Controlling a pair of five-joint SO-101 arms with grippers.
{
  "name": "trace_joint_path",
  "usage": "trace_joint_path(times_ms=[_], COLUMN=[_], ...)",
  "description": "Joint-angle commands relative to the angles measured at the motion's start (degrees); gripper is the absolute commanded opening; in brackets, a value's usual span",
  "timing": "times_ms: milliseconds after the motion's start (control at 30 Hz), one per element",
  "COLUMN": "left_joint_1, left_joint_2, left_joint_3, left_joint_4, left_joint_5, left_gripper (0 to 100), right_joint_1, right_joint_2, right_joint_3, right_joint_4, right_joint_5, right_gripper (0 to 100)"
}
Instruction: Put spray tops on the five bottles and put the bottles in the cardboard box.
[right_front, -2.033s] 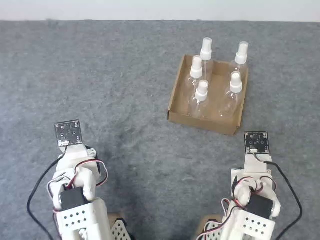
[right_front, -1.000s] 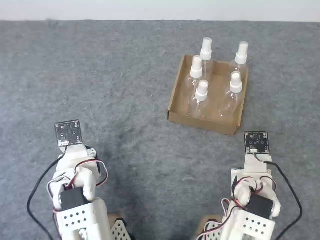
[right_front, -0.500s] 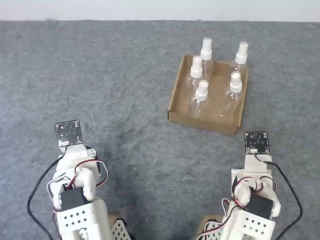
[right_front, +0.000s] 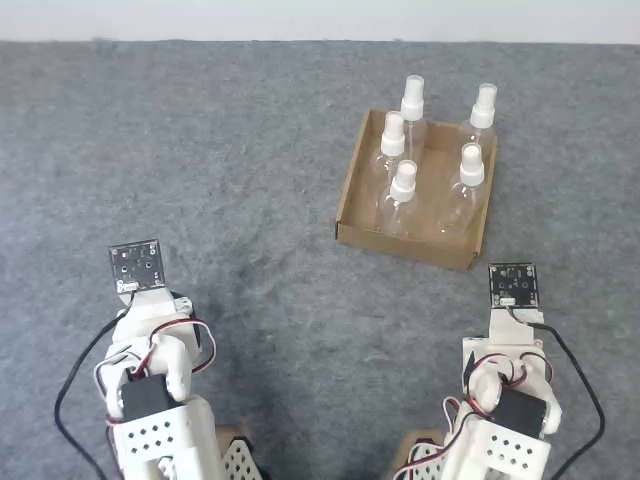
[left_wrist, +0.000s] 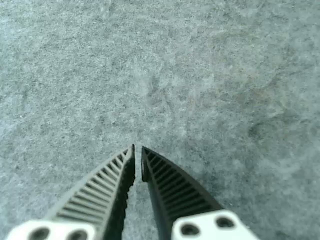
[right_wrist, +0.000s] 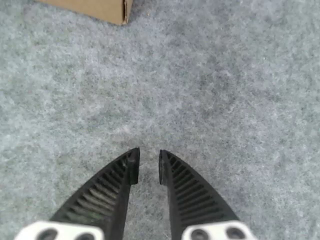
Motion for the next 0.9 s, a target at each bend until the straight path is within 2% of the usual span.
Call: trace_joint_path(times_ms=[0,200,400,867], left_joint_1=[-0.18,-0.18,-0.18,-0.18], left_joint_2=[-1.05,-1.05,-1.05,-1.05], left_joint_3=[-0.31,-0.31,-0.31,-0.31], left_joint_4=[0.35,0.35,0.35,0.35], left_joint_5=[0.0,0.0,0.0,0.0], left_gripper=[1,1,1,1], right_joint_1=[0.57,0.04,-8.22,-6.55], right_joint_2=[-0.84,-0.84,-0.84,-0.84], right_joint_3=[1.23,1.23,1.23,1.23], right_joint_4=[0.4,0.4,0.4,0.4], right_joint_5=[0.62,0.62,0.62,0.62], right_gripper=[3.1,3.1,3.1,3.1])
